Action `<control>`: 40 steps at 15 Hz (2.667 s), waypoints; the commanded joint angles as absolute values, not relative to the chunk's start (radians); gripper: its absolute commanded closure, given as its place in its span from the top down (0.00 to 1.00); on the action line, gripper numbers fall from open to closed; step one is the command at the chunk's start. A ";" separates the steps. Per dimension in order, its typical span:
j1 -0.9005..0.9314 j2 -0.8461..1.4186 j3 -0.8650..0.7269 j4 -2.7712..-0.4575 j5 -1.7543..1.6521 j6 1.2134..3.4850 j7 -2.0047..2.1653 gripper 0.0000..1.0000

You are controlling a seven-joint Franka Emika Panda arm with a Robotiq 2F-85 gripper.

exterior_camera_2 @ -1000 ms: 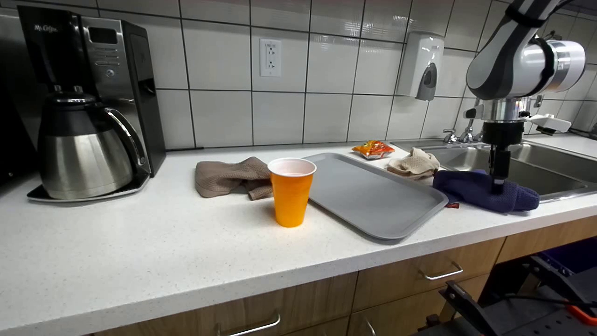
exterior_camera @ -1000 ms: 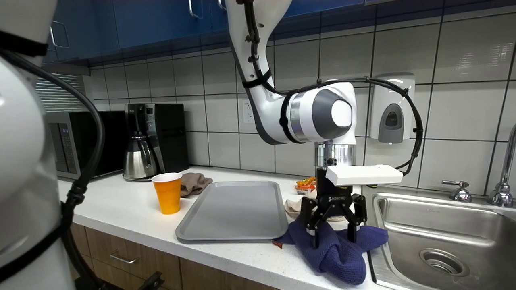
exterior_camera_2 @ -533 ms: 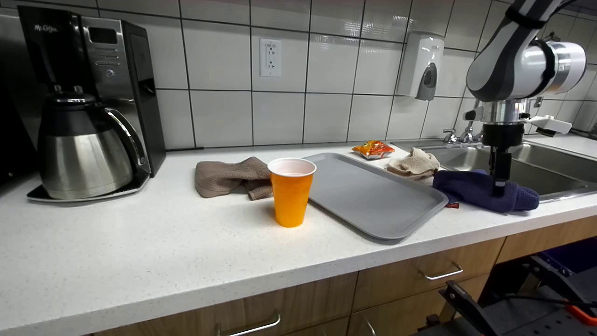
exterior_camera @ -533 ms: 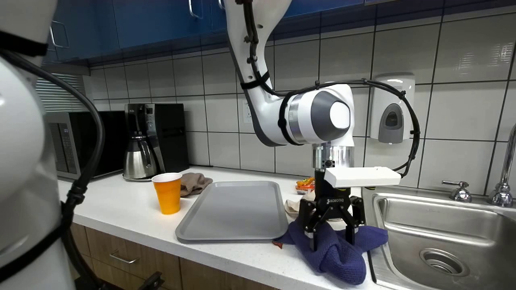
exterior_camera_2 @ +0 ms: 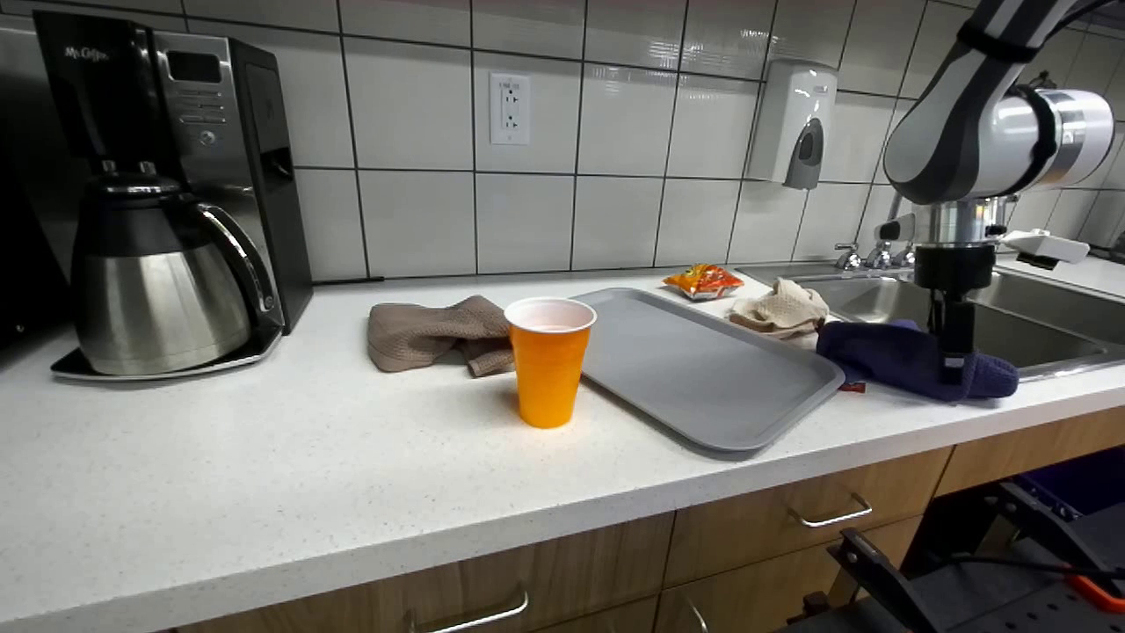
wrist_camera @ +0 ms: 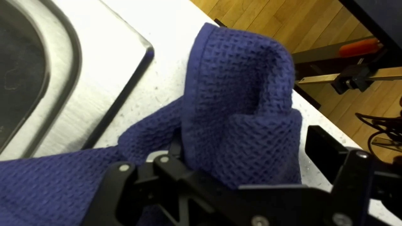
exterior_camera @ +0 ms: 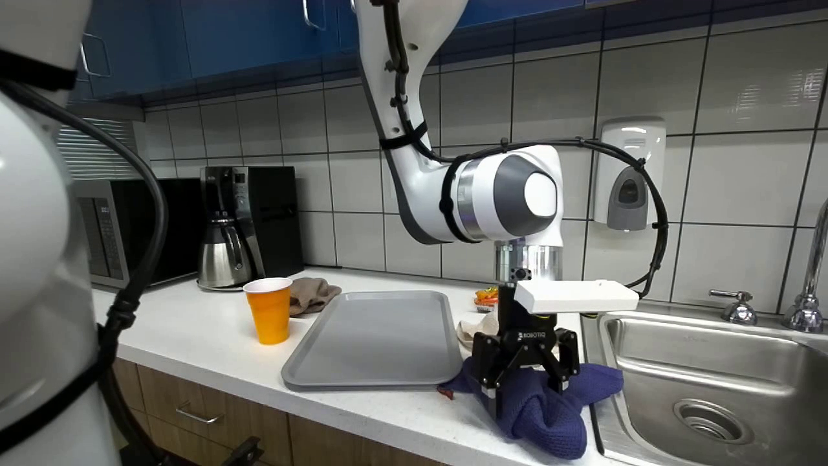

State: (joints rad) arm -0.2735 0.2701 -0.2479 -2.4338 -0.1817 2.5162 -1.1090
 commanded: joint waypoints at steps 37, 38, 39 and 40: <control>-0.270 -0.086 -0.282 -2.582 -0.428 2.827 -1.086 0.02; -0.266 -0.091 -0.279 -2.581 -0.439 2.840 -1.079 0.02; -0.261 -0.097 -0.272 -2.577 -0.444 2.846 -1.073 0.02; -0.258 -0.102 -0.269 -2.578 -0.449 2.858 -1.074 0.02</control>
